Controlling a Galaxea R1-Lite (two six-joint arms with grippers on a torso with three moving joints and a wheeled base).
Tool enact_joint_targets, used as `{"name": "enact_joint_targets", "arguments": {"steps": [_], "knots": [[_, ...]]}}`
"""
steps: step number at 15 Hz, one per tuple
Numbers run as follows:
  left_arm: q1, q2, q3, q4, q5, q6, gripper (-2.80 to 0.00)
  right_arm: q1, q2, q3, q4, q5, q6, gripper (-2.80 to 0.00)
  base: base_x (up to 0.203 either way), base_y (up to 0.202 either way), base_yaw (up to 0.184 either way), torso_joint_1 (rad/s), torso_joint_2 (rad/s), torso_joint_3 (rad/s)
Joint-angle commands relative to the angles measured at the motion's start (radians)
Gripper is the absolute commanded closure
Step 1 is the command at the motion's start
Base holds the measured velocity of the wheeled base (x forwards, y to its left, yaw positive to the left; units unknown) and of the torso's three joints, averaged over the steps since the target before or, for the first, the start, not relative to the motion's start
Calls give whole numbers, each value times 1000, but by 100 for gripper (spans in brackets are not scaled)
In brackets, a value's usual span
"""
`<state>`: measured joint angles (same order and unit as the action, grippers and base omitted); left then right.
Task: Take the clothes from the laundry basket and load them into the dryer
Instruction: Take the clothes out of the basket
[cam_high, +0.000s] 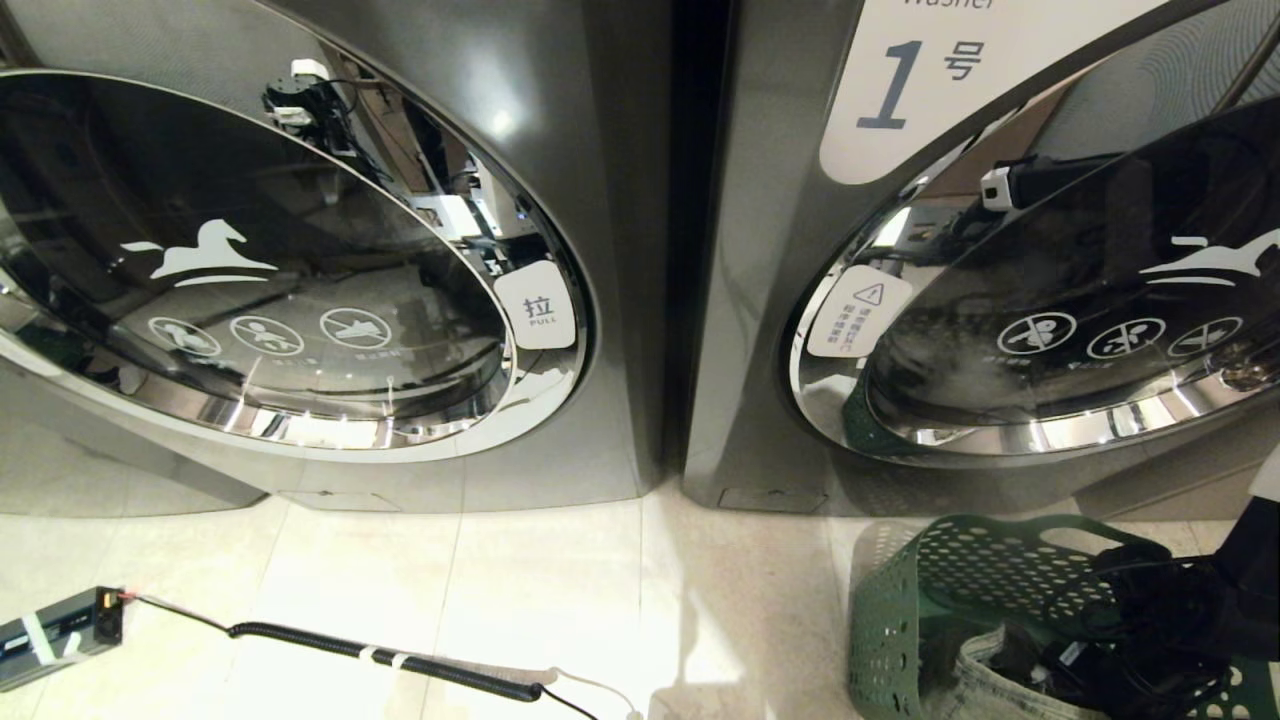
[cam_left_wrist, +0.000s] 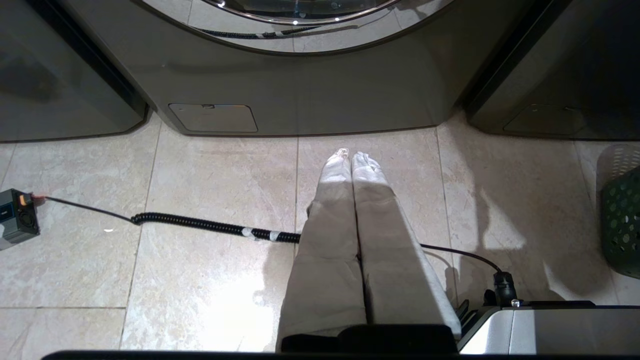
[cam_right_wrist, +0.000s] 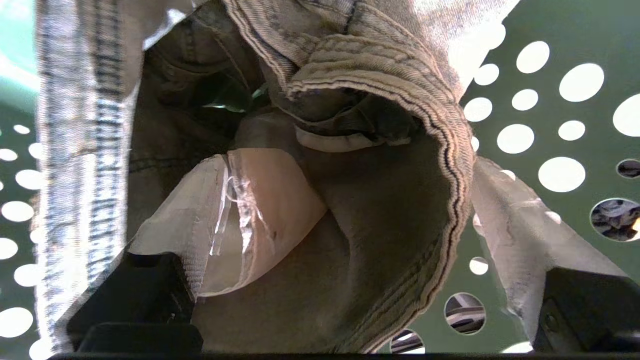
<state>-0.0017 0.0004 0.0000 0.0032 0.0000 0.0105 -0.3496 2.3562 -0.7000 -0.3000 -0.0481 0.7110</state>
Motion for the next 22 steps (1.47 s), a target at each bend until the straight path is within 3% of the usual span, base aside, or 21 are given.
{"name": "enact_joint_targets", "arguments": {"steps": [1, 13, 18, 22], "knots": [[0, 1, 0, 0, 0, 0, 0, 0, 13, 2, -2, -1, 3, 0, 0, 0, 0, 0, 0, 0], [0, 1, 0, 0, 0, 0, 0, -29, -10, 19, 2, 23, 6, 0, 0, 0, 0, 0, 0, 0], [0, 0, 0, 0, 0, 0, 0, -52, -310, 66, 138, 60, -114, 0, 0, 0, 0, 0, 0, 0], [0, 0, 0, 0, 0, -1, 0, -57, -677, 267, 145, 33, -227, 0, 0, 0, 0, 0, 0, 0]]}}
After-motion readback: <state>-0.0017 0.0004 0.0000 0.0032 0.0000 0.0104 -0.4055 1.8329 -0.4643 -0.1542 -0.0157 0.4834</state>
